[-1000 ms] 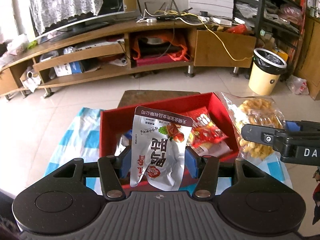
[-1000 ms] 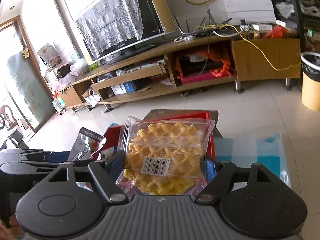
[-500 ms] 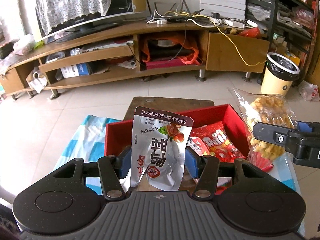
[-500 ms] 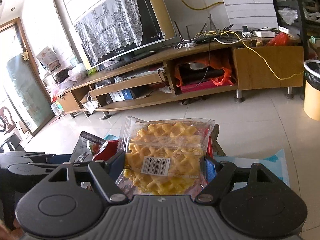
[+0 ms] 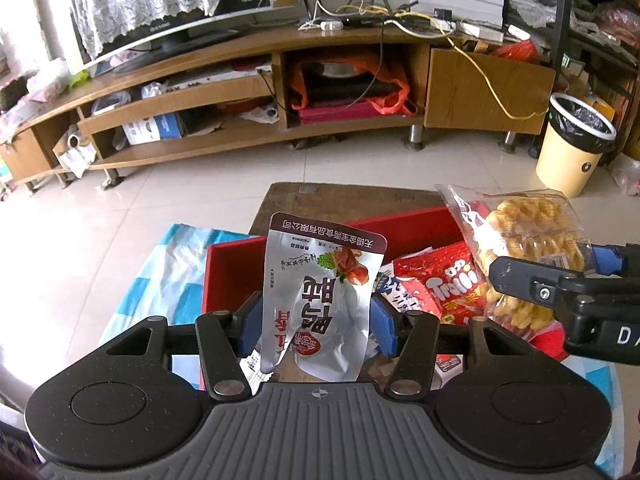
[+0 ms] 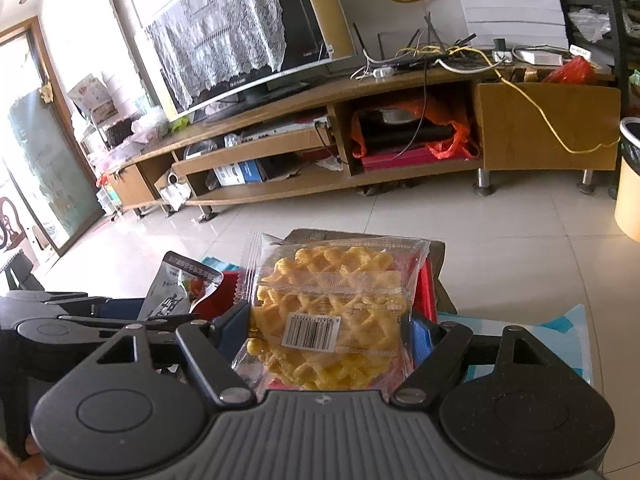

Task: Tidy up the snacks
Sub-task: 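Carry the jerky pouch and waffle packet over the red box with both tools, then open both tools to release the pouch and waffle packet into the box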

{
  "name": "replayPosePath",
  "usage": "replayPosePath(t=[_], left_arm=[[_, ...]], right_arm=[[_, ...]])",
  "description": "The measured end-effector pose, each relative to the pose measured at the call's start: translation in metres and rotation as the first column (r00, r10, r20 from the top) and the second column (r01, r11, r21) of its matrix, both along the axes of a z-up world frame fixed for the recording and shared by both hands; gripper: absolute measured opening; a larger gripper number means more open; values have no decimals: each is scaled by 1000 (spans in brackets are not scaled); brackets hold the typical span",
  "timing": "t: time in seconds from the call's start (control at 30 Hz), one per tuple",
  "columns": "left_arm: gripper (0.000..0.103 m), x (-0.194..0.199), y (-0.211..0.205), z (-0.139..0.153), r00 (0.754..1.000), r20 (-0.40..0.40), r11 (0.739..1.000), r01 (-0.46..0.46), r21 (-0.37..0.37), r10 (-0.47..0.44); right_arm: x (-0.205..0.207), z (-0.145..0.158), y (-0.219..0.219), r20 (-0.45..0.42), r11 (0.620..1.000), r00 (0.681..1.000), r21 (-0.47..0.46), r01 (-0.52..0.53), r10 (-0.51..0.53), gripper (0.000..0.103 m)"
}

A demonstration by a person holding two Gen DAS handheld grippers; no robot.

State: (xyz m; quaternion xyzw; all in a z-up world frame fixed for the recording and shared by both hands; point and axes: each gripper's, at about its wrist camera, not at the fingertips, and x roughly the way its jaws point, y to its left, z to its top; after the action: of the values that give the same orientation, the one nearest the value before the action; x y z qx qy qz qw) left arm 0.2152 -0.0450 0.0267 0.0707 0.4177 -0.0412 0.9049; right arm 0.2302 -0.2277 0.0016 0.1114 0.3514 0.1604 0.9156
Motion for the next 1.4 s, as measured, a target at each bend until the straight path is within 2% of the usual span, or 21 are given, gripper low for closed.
replayPosePath(t=[0.43, 0.53, 0.8, 1.1, 1.4], left_arm=[[64, 8, -2, -18, 998, -55, 999, -2, 38, 4], [71, 6, -3, -18, 999, -52, 999, -3, 52, 6], [79, 4, -5, -17, 999, -41, 998, 0, 67, 2], [86, -1, -1, -11, 999, -34, 999, -13, 50, 15], [88, -8, 4, -11, 998, -45, 999, -34, 39, 35]], right_arm=[[17, -21, 11, -86, 999, 996, -44, -31, 27, 78], [19, -24, 12, -98, 998, 995, -43, -35, 30, 79], [17, -25, 8, -95, 999, 995, -50, -21, 16, 81], [14, -19, 3, -67, 999, 998, -42, 11, -14, 81], [4, -12, 1, -61, 998, 998, -52, 19, -22, 81]])
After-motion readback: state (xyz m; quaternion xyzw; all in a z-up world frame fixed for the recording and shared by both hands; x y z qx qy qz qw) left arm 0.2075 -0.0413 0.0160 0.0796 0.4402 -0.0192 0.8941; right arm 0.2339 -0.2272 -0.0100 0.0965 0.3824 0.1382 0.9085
